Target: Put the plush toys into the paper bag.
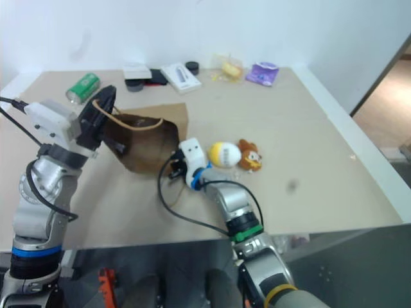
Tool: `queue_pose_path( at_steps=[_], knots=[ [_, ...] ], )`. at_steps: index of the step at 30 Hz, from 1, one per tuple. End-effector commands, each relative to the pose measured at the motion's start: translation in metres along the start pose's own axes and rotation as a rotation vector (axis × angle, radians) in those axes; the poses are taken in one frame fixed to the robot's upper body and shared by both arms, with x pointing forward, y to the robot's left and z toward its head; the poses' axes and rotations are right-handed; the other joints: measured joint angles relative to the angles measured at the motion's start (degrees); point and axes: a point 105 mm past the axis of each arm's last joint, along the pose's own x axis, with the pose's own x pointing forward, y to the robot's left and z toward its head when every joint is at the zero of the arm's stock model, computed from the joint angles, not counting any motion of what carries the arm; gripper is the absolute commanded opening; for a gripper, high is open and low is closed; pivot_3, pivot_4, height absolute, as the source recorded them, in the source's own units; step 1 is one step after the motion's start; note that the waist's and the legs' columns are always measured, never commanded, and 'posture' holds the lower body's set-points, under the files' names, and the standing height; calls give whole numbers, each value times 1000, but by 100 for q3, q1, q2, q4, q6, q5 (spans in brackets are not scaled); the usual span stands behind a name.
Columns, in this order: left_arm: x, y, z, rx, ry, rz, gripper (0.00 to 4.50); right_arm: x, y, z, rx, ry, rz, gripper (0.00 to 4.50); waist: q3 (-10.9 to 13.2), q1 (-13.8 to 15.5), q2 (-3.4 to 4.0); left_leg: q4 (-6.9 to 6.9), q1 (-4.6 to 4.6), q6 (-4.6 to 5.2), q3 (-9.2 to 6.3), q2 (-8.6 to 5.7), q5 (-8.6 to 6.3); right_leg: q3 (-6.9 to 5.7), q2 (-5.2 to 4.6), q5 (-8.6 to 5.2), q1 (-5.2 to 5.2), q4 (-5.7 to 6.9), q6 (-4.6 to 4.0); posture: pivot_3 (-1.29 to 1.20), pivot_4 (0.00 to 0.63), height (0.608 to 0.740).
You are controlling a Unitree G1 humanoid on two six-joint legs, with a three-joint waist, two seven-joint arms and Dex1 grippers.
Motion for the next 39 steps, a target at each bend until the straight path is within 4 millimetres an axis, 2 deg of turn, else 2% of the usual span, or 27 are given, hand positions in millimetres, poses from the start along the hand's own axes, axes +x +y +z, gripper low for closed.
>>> queue_pose_path(
  at_steps=[1, 5, 7, 10, 13, 16, 17, 20, 22, 24, 28, 31, 33, 34, 35, 37, 39],
  knots=[
    [4, 12, 29, 64, -115, 58, 0, -2, -15, -10, 6, 43, -66, 220, 0, -1, 0, 0, 0, 0, 0, 0, 0, 0, 0, 0, 0, 0, 0, 0, 150, 740],
    [7, 16, 29, 70, -119, 72, 0, -3, -16, -9, 8, 39, -68, 220, 0, -1, 0, 0, -1, 0, 0, 0, 0, 0, 0, 0, 0, 0, 0, 0, 150, 740],
    [6, 10, 23, 49, -99, 54, 0, -3, -15, -3, 6, -9, -60, 220, 0, -1, 0, 0, -1, 0, 1, 0, 0, 1, 0, 0, 0, -1, 0, 0, 150, 740],
    [-2, -8, 7, -7, -41, -10, 0, -12, -7, 25, -14, -159, 18, 220, 0, 0, 0, -3, -8, 0, 1, 0, 0, 2, -1, 0, -6, -6, 3, 0, 150, 740],
    [-9, -21, -6, -57, 17, -64, 0, -32, 1, 51, -54, -274, 116, 220, 2, 0, 1, -13, -20, -1, 2, 0, -1, 2, -2, -2, -17, -9, 10, 0, 150, 740],
    [-13, -26, -14, -78, 44, -87, 0, -60, 3, 70, -109, -332, 207, 913, 3, 3, 2, -21, -34, -2, -1, 1, -2, 0, -2, -9, -30, -9, 15, 0, 150, 740],
    [-14, -26, -15, -84, 49, -89, 0, -70, 4, 75, -130, -343, 231, 1285, 3, 3, 2, -23, -33, -2, -1, 1, -3, 0, -1, -10, -30, -9, 15, 0, 150, 740],
    [-15, -26, -18, -92, 55, -88, 0, -96, 2, 89, -176, -375, 276, 2732, 4, 2, 2, -24, -31, -3, -3, 0, -5, -2, -2, -13, -27, -12, 14, 0, 150, 740],
    [-14, -25, -18, -92, 55, -87, 0, -110, -8, 95, -186, -382, 269, 3701, 4, 3, 1, -24, -28, -3, -2, 0, -5, -2, -2, -13, -26, -12, 12, 0, 150, 740],
    [-14, -25, -19, -94, 56, -86, 0, -116, -25, 92, -204, -340, 210, 4428, 4, 0, 1, -24, -21, -3, 0, -1, -5, 0, -2, -14, -22, -11, 8, 0, 150, 740],
    [-13, -24, -18, -97, 50, -86, 0, -114, -80, 63, -204, -151, -17, 4428, 4, 1, 0, -23, -16, -2, 3, -4, -4, 4, -2, -15, -19, -11, 2, 0, 150, 740],
    [-12, -24, -18, -100, 45, -85, 0, -110, -103, 48, -155, -78, -109, 4428, 5, -6, 0, -23, -16, -2, 7, -7, -4, 12, -3, -15, -21, -12, 2, 0, 150, 740],
    [-10, -23, -17, -102, 41, -83, 0, -106, -108, 41, -139, -41, -132, 4428, 5, -7, 0, -25, -16, -2, 8, -7, -4, 16, -1, -14, -22, -12, 4, 0, 150, 740],
    [-9, -23, -17, -102, 40, -81, 0, -104, -109, 37, -137, -19, -134, 3946, 6, -7, 1, -28, -18, -2, 7, -7, -4, 15, -1, -14, -24, -12, 5, 0, 150, 740],
    [-8, -22, -17, -102, 39, -80, 0, -103, -110, 34, -135, -6, -137, 3760, 6, -8, 1, -30, -17, -2, 7, -7, -4, 15, -1, -15, -24, -12, 7, 0, 150, 740],
    [-7, -20, -16, -102, 37, -75, 0, -101, -109, 34, -130, -5, -132, 2887, 6, -1, 0, -30, -17, -2, 5, -6, -4, 14, 0, -15, -24, -12, 7, 0, 150, 740],
    [-7, -20, -16, -102, 36, -73, 0, -102, -105, 38, -131, -27, -115, 1787, 6, 0, 0, -30, -18, -2, 4, -6, -4, 12, -1, -16, -23, -12, 9, 0, 150, 740]
  ],
)
